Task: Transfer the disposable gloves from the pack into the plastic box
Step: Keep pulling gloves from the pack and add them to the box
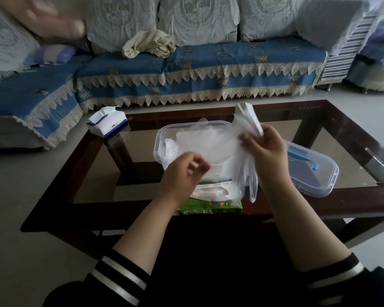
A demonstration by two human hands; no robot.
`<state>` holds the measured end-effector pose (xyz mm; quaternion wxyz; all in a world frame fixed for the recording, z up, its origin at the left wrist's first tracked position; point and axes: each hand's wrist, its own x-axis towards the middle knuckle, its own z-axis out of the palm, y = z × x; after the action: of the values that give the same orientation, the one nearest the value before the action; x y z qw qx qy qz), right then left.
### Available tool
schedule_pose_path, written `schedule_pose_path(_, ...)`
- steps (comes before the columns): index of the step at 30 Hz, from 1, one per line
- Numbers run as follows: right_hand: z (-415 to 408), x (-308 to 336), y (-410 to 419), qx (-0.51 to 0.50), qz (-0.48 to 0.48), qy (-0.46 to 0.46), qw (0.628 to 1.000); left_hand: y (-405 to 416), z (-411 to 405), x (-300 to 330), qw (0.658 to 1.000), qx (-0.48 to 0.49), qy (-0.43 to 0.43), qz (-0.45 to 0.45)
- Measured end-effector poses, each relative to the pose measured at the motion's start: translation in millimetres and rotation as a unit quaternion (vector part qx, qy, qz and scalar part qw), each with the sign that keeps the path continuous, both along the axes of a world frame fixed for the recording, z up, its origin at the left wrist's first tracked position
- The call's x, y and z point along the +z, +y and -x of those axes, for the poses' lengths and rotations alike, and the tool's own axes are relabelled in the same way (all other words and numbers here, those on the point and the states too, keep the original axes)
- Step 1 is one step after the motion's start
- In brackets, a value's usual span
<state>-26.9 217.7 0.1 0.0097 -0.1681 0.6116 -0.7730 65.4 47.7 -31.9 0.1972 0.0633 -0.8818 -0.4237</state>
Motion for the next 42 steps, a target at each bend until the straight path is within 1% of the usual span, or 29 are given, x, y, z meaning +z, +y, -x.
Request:
schedule_pose_path(1, -2, -1, -3, 0.006, -0.015, 0.003, 1.0, 4, 1, 7, 0.998, -0.002, 0.048, -0.037)
schedule_pose_path(2, -5, -2, -6, 0.012, -0.03, 0.007, 0.999, 8, 5, 15, 0.995, -0.013, 0.066, -0.071)
schedule_pose_path(4, -10, -3, -12, 0.029, -0.053, 0.011, 0.998, 16, 14, 28, 0.991, -0.04, 0.045, -0.116)
schedule_pose_path(6, -12, -3, -14, 0.054, -0.06, 0.013, 0.997, 21, 24, 35, 0.993, -0.04, 0.044, -0.101)
schedule_pose_path(8, -10, -1, -13, 0.078, -0.052, -0.008, 0.996, 20, 28, 36, 0.994, -0.038, 0.045, -0.088)
schedule_pose_path(11, 0, 4, -2, 0.104, 0.02, -0.074, 0.992, 9, 26, 36, 0.99, -0.053, 0.021, -0.127)
schedule_pose_path(12, 4, 6, 3, 0.106, 0.032, -0.088, 0.99, 4, 25, 36, 0.989, -0.054, 0.014, -0.139)
schedule_pose_path(14, 11, 10, 10, 0.106, 0.031, -0.087, 0.99, -5, 22, 35, 0.987, -0.053, 0.0, -0.154)
schedule_pose_path(17, 21, 14, 12, 0.095, 0.002, -0.052, 0.994, -13, 19, 33, 0.984, -0.069, -0.024, -0.165)
schedule_pose_path(19, 24, 17, 9, 0.098, -0.034, -0.009, 0.995, -17, 20, 37, 0.984, -0.079, -0.037, -0.157)
schedule_pose_path(22, 26, 22, 4, 0.126, -0.083, 0.064, 0.986, -23, 27, 59, 0.981, -0.063, -0.003, -0.183)
schedule_pose_path(23, 27, 24, 1, 0.131, -0.098, 0.087, 0.983, -26, 31, 69, 0.983, -0.062, -0.008, -0.174)
schedule_pose_path(25, 30, 27, -4, 0.124, -0.133, 0.136, 0.974, -26, 41, 85, 0.989, -0.069, -0.061, -0.116)
schedule_pose_path(27, 33, 29, -9, 0.116, -0.17, 0.173, 0.963, -22, 50, 94, 0.988, -0.087, -0.118, -0.048)
schedule_pose_path(28, 34, 30, -10, 0.109, -0.191, 0.191, 0.956, -19, 54, 96, 0.987, -0.101, -0.123, -0.039)
schedule_pose_path(29, 36, 30, -11, 0.092, -0.219, 0.215, 0.947, -17, 58, 96, 0.986, -0.117, -0.113, -0.048)
schedule_pose_path(30, 36, 29, -12, 0.06, -0.252, 0.244, 0.935, -15, 62, 95, 0.986, -0.129, -0.094, -0.058)
schedule_pose_path(32, 38, 26, -14, -0.044, -0.308, 0.303, 0.901, -14, 70, 92, 0.99, -0.127, -0.045, -0.046)
schedule_pose_path(34, 39, 23, -17, -0.171, -0.331, 0.338, 0.864, -17, 78, 86, 0.995, -0.098, 0.024, -0.023)
schedule_pose_path(36, 37, 19, -25, -0.253, -0.328, 0.376, 0.829, -22, 81, 82, 0.995, -0.062, 0.081, -0.018)
schedule_pose_path(37, 37, 16, -30, -0.264, -0.326, 0.401, 0.815, -26, 83, 79, 0.994, -0.04, 0.103, -0.011)
schedule_pose_path(39, 33, 8, -40, -0.232, -0.348, 0.442, 0.793, -37, 85, 73, 0.992, -0.002, 0.125, 0.023)
schedule_pose_path(40, 32, 4, -44, -0.196, -0.381, 0.441, 0.788, -44, 86, 69, 0.992, 0.012, 0.123, 0.04)
schedule_pose_path(42, 35, -1, -51, -0.112, -0.47, 0.394, 0.782, -59, 90, 60, 0.993, 0.035, 0.089, 0.071)
